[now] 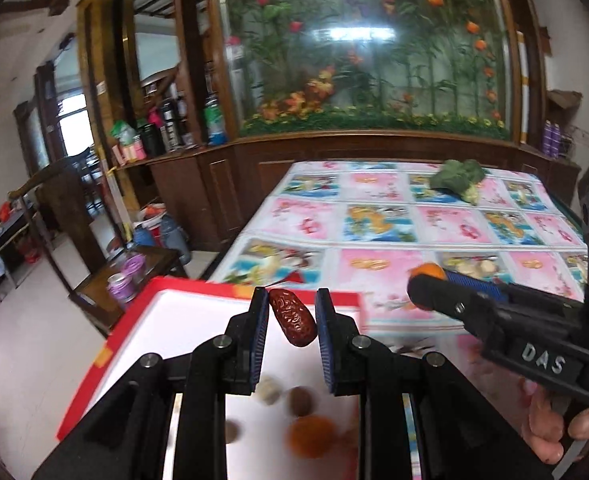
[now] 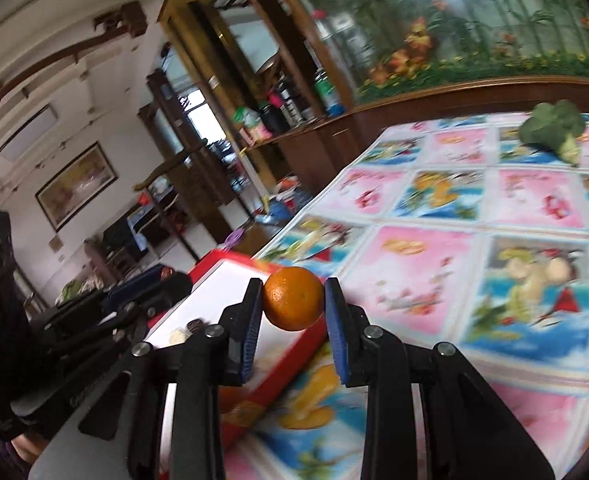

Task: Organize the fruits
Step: 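Carry the orange and date into the tray and open both tools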

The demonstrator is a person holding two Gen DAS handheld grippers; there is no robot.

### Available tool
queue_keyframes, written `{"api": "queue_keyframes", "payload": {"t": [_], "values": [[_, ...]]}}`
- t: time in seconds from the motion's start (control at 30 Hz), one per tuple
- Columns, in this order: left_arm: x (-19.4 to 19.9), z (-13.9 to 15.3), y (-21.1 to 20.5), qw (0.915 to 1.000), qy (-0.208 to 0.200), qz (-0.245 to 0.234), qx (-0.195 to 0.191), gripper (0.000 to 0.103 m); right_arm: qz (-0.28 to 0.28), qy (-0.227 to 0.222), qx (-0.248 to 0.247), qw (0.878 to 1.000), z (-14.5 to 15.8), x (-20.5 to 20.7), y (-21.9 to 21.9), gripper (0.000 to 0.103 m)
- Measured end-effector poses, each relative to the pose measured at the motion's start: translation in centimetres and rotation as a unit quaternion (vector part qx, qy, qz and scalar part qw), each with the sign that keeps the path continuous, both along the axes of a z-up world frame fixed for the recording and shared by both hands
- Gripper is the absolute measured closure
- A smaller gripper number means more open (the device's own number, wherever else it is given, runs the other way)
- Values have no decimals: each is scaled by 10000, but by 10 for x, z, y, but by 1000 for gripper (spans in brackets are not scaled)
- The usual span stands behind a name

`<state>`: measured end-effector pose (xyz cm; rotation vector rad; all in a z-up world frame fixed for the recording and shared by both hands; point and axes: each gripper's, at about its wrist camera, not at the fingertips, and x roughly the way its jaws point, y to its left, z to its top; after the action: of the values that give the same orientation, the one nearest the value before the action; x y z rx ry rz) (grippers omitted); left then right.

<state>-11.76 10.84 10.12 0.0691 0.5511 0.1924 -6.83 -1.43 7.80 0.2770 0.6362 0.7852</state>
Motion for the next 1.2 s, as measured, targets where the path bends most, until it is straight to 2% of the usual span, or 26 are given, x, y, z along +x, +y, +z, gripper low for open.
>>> {"api": "queue_keyframes", "payload": {"t": [0.2,0.4,1.2], "values": [[-5,-17,40,9992,101,365,-144,80,217,39,-83,9997,-8,-7,29,70],[-7,-30,60,9980,183,527,-291,80,276,36,-95,9996,-11,-8,37,70],[-6,-41,70,9973,292,586,-338,80,691,-73,-550,9961,-21,-22,57,70]]}}
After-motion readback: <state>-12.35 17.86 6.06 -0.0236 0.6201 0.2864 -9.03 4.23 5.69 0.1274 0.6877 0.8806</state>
